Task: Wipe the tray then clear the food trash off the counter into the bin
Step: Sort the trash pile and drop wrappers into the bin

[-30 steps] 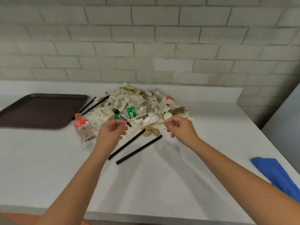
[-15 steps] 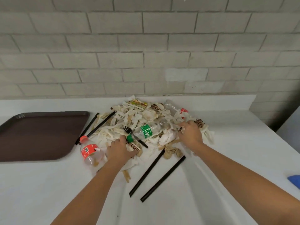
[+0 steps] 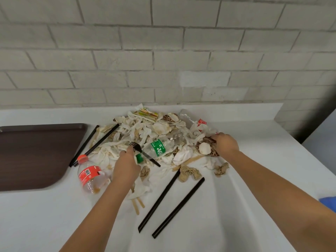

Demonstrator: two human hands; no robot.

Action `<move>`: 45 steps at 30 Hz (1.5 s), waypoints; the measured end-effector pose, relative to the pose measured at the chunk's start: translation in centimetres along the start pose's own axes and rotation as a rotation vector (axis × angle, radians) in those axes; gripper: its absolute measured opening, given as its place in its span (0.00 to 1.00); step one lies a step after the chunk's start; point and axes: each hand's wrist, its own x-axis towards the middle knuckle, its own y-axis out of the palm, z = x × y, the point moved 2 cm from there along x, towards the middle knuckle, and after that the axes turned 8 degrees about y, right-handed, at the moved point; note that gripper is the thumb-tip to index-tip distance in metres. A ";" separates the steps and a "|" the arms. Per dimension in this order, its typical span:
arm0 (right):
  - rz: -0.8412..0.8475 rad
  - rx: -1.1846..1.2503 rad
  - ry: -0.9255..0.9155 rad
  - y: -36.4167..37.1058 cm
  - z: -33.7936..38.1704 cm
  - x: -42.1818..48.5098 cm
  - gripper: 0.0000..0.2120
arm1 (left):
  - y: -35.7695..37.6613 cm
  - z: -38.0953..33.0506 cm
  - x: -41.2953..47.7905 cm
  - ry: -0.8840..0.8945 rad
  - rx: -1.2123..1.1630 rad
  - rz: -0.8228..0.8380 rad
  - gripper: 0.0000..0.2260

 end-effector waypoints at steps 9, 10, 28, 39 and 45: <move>-0.276 0.325 -0.060 -4.8 -1.7 -2.1 0.12 | -4.0 -2.4 -2.1 0.051 -0.048 -0.143 0.33; -0.278 0.437 -0.051 -5.6 -2.2 -3.2 0.11 | -4.4 -3.0 -2.6 0.084 -0.068 -0.179 0.32; -0.057 1.376 0.453 0.6 -26.6 -37.7 0.05 | 15.8 -25.4 -27.5 0.433 -0.638 0.344 0.21; 0.410 1.083 0.861 15.9 -36.9 -47.3 0.04 | 32.4 -28.4 -38.2 0.245 -0.297 0.689 0.20; 0.564 1.093 1.064 18.1 -36.5 -46.8 0.07 | 38.6 -29.0 -38.9 0.132 -0.165 0.749 0.23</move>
